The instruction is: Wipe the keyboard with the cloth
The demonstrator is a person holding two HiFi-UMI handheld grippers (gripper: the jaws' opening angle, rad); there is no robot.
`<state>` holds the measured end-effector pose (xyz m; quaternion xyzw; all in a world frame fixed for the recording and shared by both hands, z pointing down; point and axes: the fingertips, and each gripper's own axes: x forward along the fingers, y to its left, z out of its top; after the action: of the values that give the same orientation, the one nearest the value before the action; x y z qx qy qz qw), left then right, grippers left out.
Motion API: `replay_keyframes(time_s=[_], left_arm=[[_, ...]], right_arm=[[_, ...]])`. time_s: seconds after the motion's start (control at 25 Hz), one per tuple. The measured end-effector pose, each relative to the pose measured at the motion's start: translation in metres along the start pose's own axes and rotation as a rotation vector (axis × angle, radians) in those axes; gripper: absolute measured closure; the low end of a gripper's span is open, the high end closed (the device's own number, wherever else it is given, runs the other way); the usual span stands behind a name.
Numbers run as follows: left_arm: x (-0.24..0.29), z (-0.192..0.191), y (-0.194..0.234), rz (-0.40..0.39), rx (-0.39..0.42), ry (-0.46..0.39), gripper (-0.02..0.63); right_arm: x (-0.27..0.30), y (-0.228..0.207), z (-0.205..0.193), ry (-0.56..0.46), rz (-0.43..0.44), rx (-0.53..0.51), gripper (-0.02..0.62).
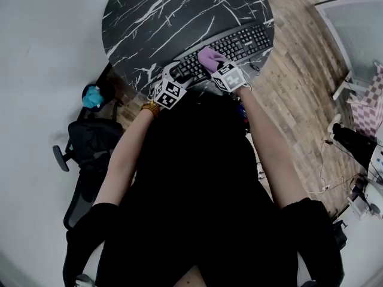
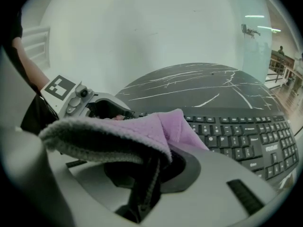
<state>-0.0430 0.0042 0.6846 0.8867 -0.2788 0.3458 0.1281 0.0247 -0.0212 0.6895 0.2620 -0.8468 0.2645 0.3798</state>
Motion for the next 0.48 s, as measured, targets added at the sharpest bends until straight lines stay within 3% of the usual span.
replay_keyframes(time_s=[0.16,0.48], left_arm=[[0.000,0.001,0.000,-0.002,0.003,0.000,0.304],[0.000,0.003,0.000,0.000,0.004,-0.006,0.304]], right_arm=[[0.010,0.013,-0.004,0.019,0.034,-0.057,0.518],[0.013,0.025,-0.004,0.017,0.075,-0.066,0.518]])
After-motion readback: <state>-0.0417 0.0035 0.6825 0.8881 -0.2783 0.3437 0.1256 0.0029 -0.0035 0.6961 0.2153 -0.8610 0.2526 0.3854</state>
